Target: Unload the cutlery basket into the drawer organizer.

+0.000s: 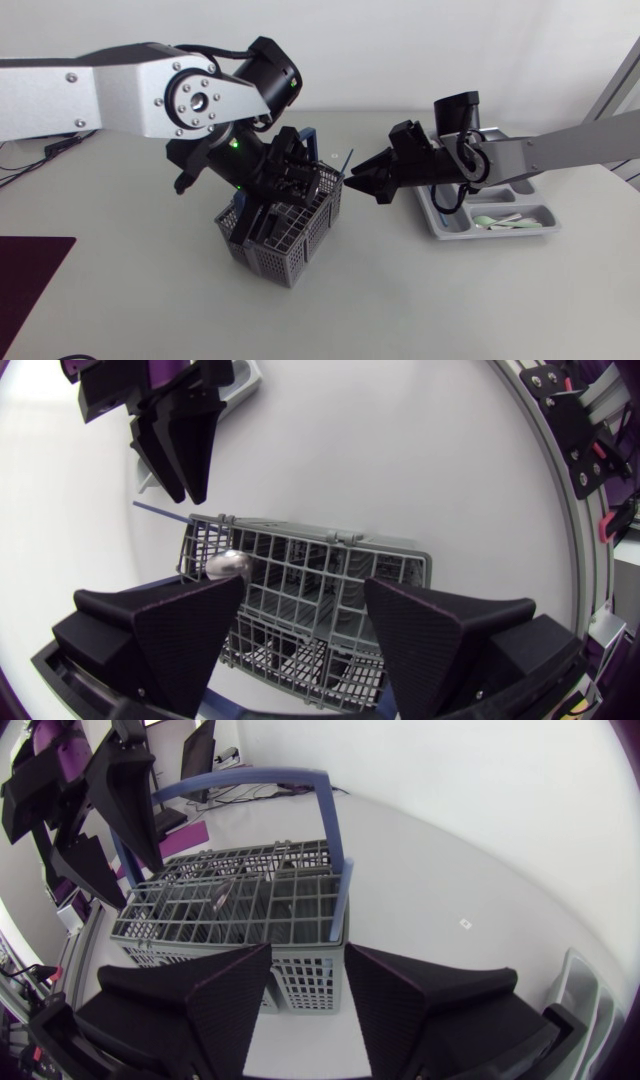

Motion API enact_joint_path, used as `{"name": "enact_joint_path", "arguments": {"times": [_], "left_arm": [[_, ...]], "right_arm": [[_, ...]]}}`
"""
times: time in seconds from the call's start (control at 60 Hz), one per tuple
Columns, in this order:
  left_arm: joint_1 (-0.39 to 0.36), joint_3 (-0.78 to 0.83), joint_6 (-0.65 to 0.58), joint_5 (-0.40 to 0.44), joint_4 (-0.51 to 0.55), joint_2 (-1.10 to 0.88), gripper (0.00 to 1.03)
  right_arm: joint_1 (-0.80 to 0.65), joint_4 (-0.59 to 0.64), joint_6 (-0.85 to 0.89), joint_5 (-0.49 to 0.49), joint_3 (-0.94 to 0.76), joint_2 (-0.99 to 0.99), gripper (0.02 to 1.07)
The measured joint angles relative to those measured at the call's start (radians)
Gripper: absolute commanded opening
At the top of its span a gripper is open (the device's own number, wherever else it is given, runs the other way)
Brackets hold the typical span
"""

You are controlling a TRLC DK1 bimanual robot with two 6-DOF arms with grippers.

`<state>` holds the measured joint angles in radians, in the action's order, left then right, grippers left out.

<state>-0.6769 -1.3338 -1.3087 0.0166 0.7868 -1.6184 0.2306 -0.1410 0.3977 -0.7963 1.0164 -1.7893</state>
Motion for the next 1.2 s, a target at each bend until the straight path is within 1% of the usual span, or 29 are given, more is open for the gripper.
{"name": "enact_joint_path", "arguments": {"times": [0.017,0.083,0.317,0.417,0.433,0.517,0.583,0.6,0.633,0.65,0.7,0.767,1.033,1.2], "left_arm": [[0.000,0.000,0.000,0.000,-0.002,0.000,0.91],[0.001,0.000,0.007,0.000,-0.007,0.000,0.91],[0.001,0.000,0.018,0.000,-0.008,0.000,0.91],[0.001,0.000,0.019,0.000,-0.008,0.000,0.91],[0.001,0.000,0.022,0.000,-0.008,0.000,0.91],[0.001,0.000,0.025,0.000,-0.008,0.000,0.91],[0.001,0.000,0.025,0.000,-0.008,0.000,0.91],[0.001,0.000,0.025,0.000,-0.008,0.000,0.91],[0.001,0.000,0.025,0.000,-0.008,0.000,0.91],[0.001,0.000,0.025,0.000,-0.008,0.000,0.91],[0.001,0.000,0.025,0.000,-0.008,0.000,0.91],[0.001,0.000,0.025,0.000,-0.008,0.000,0.91],[0.001,0.005,0.025,0.000,-0.010,0.000,0.91],[0.001,0.011,0.026,0.000,-0.010,0.000,0.91]], "right_arm": [[0.001,-0.002,0.000,0.002,0.001,-0.003,0.48],[0.003,-0.014,0.000,0.008,0.008,-0.016,0.47],[0.007,-0.021,0.000,0.016,0.043,-0.029,0.46],[0.014,-0.030,-0.001,0.024,0.060,-0.041,0.40],[0.017,-0.035,-0.002,0.025,0.064,-0.047,0.38],[0.018,-0.044,-0.005,0.027,0.077,-0.064,0.38],[0.019,-0.046,-0.005,0.027,0.082,-0.070,0.32],[0.019,-0.047,-0.005,0.028,0.083,-0.072,0.28],[0.019,-0.047,-0.005,0.031,0.085,-0.074,0.24],[0.019,-0.047,-0.005,0.031,0.086,-0.074,0.24],[0.023,-0.048,-0.005,0.031,0.089,-0.076,0.15],[0.025,-0.050,-0.005,0.031,0.089,-0.076,0.08],[0.035,-0.052,-0.008,0.031,0.086,-0.060,0.08],[0.037,-0.055,-0.009,0.032,0.074,0.010,0.08]]}}
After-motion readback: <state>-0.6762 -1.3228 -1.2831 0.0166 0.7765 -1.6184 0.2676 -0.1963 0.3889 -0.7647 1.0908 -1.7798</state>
